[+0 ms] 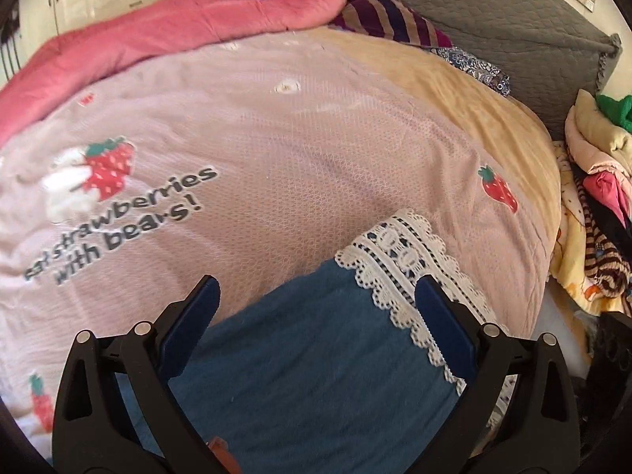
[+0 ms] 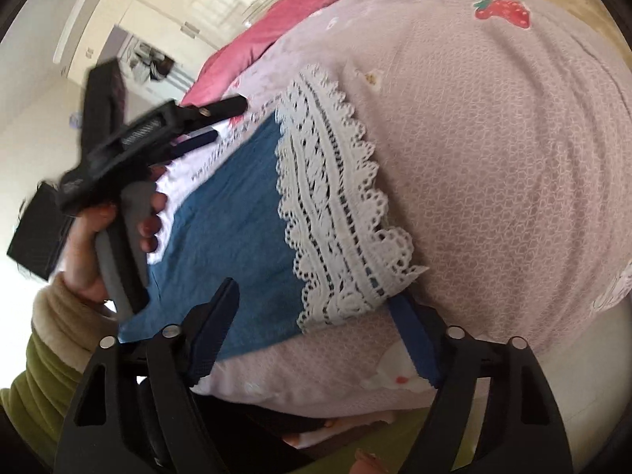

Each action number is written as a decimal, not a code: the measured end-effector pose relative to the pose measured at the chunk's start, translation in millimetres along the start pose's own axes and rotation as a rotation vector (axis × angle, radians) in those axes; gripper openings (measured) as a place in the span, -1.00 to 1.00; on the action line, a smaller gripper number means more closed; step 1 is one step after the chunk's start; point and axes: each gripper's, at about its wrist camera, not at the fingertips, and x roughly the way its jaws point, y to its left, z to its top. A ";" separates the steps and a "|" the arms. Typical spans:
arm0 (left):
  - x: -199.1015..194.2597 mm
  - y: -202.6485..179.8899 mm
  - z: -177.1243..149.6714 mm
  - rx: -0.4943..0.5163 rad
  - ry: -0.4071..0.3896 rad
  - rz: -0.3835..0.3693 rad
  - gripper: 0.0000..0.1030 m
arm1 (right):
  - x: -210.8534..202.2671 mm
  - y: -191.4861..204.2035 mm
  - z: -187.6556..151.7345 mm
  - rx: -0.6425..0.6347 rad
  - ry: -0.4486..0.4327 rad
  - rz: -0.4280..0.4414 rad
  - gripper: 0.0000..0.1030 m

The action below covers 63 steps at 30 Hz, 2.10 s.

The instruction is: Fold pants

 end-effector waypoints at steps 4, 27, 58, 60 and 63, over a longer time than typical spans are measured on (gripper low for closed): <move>20.3 2.7 5.3 0.030 0.042 -0.053 0.61 | -4.8 3.8 -3.0 -0.021 -0.022 0.023 0.16; 23.9 19.3 6.8 -0.005 0.056 -0.309 -0.83 | -1.9 45.9 2.7 -0.128 -0.119 -0.008 -0.65; -92.6 176.4 -125.8 -0.368 -0.131 -0.273 -0.73 | 112.6 217.3 -74.6 -0.757 0.181 0.046 -0.65; -97.6 181.1 -130.4 -0.382 -0.141 -0.271 -0.43 | 116.5 220.4 -79.3 -0.770 0.190 0.034 -0.65; -104.4 184.6 -131.8 -0.397 -0.143 -0.265 -0.07 | 123.4 226.6 -89.8 -0.794 0.193 0.024 -0.61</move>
